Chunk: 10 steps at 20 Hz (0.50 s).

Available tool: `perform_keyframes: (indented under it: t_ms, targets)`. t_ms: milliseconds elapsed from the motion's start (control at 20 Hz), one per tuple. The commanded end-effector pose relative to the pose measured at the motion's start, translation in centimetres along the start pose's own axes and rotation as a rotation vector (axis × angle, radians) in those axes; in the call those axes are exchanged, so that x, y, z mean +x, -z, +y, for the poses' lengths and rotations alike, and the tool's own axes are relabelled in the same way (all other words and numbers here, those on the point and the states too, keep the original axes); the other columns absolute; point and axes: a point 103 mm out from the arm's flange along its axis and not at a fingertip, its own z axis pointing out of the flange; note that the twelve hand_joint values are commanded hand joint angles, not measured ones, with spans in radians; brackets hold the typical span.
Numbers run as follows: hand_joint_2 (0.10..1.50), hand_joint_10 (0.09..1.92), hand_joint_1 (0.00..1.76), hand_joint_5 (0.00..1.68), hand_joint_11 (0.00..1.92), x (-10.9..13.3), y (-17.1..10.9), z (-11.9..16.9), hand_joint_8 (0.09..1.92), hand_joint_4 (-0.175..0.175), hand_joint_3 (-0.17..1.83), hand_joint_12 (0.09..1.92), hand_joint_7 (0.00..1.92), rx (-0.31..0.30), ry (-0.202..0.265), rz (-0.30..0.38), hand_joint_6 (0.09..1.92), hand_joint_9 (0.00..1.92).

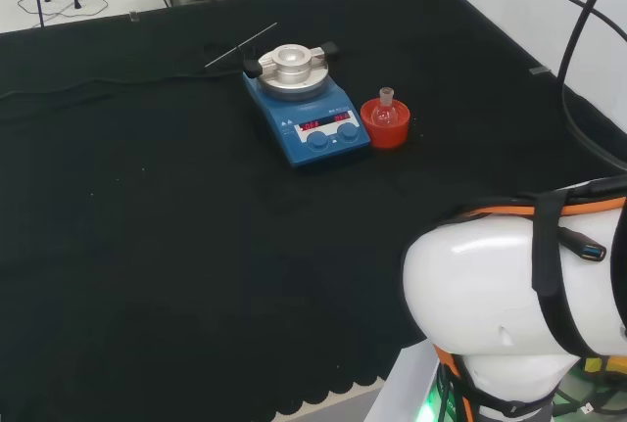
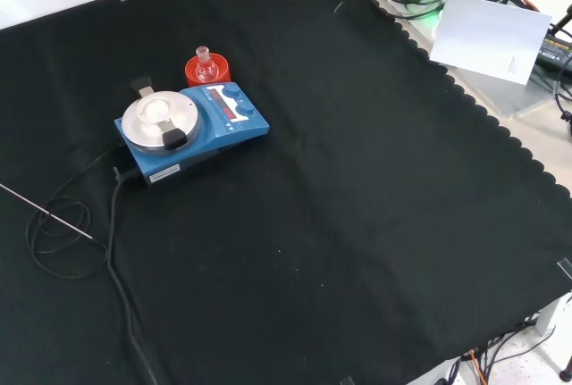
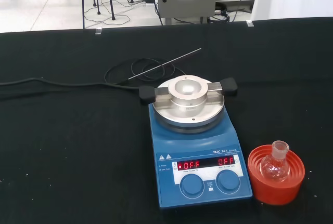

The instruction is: Pick up the round-bottom flask.

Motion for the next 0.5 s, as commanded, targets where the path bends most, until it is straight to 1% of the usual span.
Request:
perform_keyframes:
  t_ms: [50,100,200,500]
  targets:
    - [1.00,0.63,0.39,0.29,0.00,-0.14,-0.02,0.03,0.47,0.001,0.47,1.07,0.05,-0.010,-0.003,-0.008,0.09,0.15]
    - [1.04,0.62,0.35,0.27,0.00,-0.23,-0.03,0.05,0.46,0.004,0.45,1.04,0.03,-0.009,-0.004,-0.007,0.09,0.12]
    - [1.07,0.62,0.32,0.25,0.00,-0.27,-0.06,0.05,0.45,0.006,0.44,1.01,0.02,-0.008,-0.005,-0.004,0.09,0.10]
    - [1.08,0.62,0.31,0.25,0.00,-0.35,-0.52,0.24,0.45,0.006,0.43,1.00,0.02,-0.002,-0.009,0.001,0.09,0.10]
